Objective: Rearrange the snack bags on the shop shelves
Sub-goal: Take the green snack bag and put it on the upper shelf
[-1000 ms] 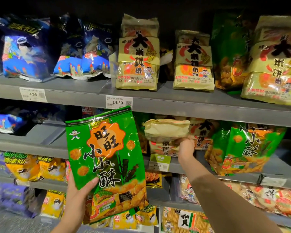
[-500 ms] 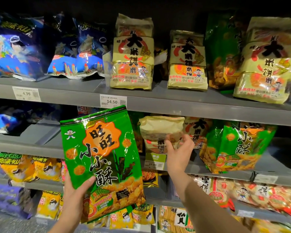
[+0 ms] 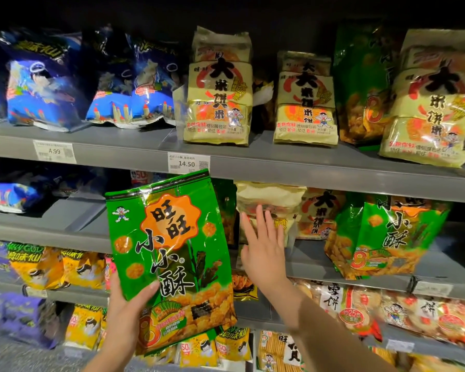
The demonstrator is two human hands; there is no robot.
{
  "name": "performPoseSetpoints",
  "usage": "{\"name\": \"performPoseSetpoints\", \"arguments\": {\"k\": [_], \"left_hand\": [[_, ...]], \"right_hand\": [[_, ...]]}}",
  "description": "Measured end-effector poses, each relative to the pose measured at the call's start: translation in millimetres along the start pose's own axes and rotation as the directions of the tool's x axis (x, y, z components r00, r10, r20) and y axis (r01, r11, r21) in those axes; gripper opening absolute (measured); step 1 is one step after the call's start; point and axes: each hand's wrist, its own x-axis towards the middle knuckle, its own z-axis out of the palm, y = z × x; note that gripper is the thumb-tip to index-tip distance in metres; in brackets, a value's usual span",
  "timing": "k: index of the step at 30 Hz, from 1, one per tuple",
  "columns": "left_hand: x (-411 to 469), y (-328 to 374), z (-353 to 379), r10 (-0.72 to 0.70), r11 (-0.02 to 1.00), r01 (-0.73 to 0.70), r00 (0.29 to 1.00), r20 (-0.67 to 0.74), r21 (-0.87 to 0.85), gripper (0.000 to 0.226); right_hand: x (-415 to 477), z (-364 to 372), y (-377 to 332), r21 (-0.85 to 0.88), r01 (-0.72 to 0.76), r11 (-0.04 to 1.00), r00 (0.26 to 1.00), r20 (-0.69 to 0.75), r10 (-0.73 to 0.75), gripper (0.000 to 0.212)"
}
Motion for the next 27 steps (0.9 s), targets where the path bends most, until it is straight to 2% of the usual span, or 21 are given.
{"name": "performPoseSetpoints", "arguments": {"k": [3, 4, 8, 12, 14, 17, 21, 24, 27], "left_hand": [[0.3, -2.4, -1.4, -0.009, 1.000, 0.010, 1.000, -0.020, 0.029, 0.105], [-0.6, -1.8, -0.5, -0.010, 0.999, 0.011, 0.999, -0.030, 0.040, 0.109], [-1.0, -0.9, 2.3, 0.001, 0.999, 0.001, 0.999, -0.038, 0.050, 0.111], [-1.2, -0.5, 5.4, 0.005, 0.998, -0.002, 0.999, -0.041, 0.068, 0.112], [-1.4, -0.5, 6.4, -0.001, 0.997, 0.004, 0.999, -0.044, 0.076, 0.113], [-1.4, 0.2, 6.9, 0.010, 0.997, -0.006, 0.999, -0.050, 0.073, 0.122], [-1.2, 2.8, 6.4, 0.016, 0.998, -0.012, 0.998, -0.060, 0.069, 0.118], [-1.9, 3.5, 4.9, 0.014, 0.996, -0.008, 0.998, -0.068, 0.084, 0.116], [-7.2, 7.1, 5.8, 0.019, 0.998, -0.014, 0.997, -0.077, 0.068, 0.106]], "right_hand": [[17.4, -7.4, 9.7, -0.025, -0.162, 0.986, 0.974, 0.158, 0.164, 0.082], [21.9, -9.6, 13.5, -0.044, -0.184, 0.982, 0.967, 0.170, 0.189, 0.083], [19.9, -14.2, 20.3, -0.079, -0.124, 0.989, 0.979, 0.152, 0.135, 0.083], [22.5, -17.1, 16.4, -0.094, -0.080, 0.992, 0.997, 0.002, 0.080, 0.086], [33.5, -22.9, 15.3, -0.129, -0.075, 0.989, 0.997, -0.038, 0.070, 0.080], [52.3, -34.1, 13.5, -0.155, -0.099, 0.983, 0.987, 0.112, 0.117, 0.068], [70.4, -41.2, 10.2, -0.148, -0.101, 0.984, 0.955, 0.263, 0.137, 0.068], [69.7, -45.0, 4.2, -0.152, -0.084, 0.985, 0.958, 0.261, 0.122, 0.068], [54.3, -45.1, 3.9, -0.142, -0.059, 0.988, 0.982, 0.169, 0.083, 0.070]]}}
